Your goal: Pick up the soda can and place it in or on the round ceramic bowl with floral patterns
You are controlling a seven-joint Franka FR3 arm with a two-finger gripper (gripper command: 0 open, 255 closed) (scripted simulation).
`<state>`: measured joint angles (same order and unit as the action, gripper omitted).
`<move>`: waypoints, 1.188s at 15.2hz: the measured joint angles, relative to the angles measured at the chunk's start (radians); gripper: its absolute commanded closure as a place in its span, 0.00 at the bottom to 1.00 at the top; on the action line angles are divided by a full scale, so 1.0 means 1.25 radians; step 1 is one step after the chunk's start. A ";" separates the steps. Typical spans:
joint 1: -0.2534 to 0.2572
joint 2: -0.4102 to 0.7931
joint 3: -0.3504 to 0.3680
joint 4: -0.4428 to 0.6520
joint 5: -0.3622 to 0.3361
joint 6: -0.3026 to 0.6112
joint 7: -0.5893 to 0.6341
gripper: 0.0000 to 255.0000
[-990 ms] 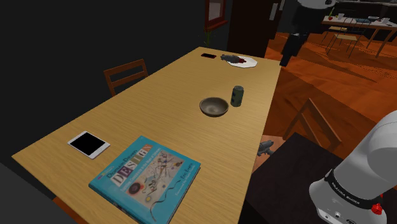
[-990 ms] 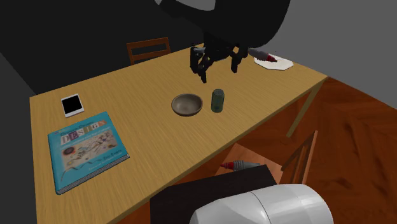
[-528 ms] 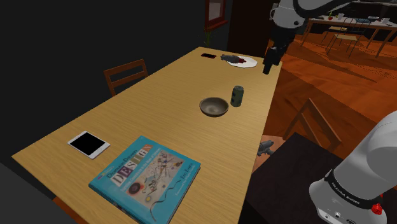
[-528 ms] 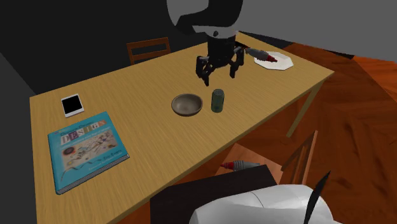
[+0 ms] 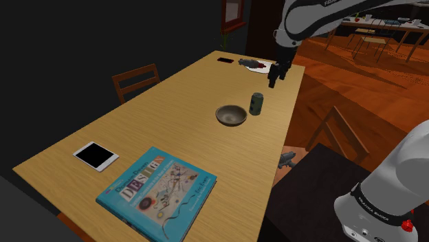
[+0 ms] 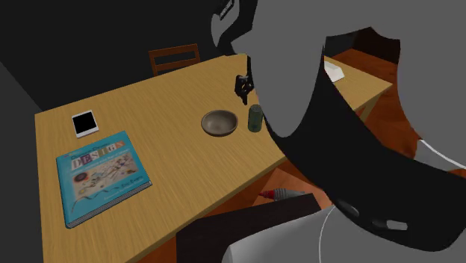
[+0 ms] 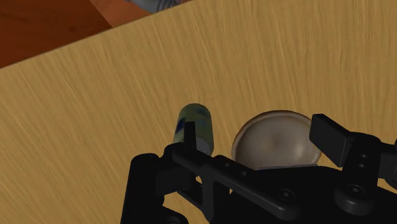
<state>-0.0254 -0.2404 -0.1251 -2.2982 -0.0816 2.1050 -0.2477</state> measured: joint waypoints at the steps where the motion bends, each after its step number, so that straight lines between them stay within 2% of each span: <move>1: -0.001 0.031 -0.006 0.014 0.006 0.013 -0.009 0.00; 5: -0.006 0.156 -0.023 0.063 0.034 0.073 -0.044 0.00; 11: -0.024 0.340 -0.033 0.175 0.088 0.119 -0.099 0.00; 18: -0.028 0.404 -0.029 0.179 0.104 0.175 -0.109 0.00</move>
<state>-0.0605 0.2642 -0.1613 -2.0739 0.0485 2.3233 -0.3839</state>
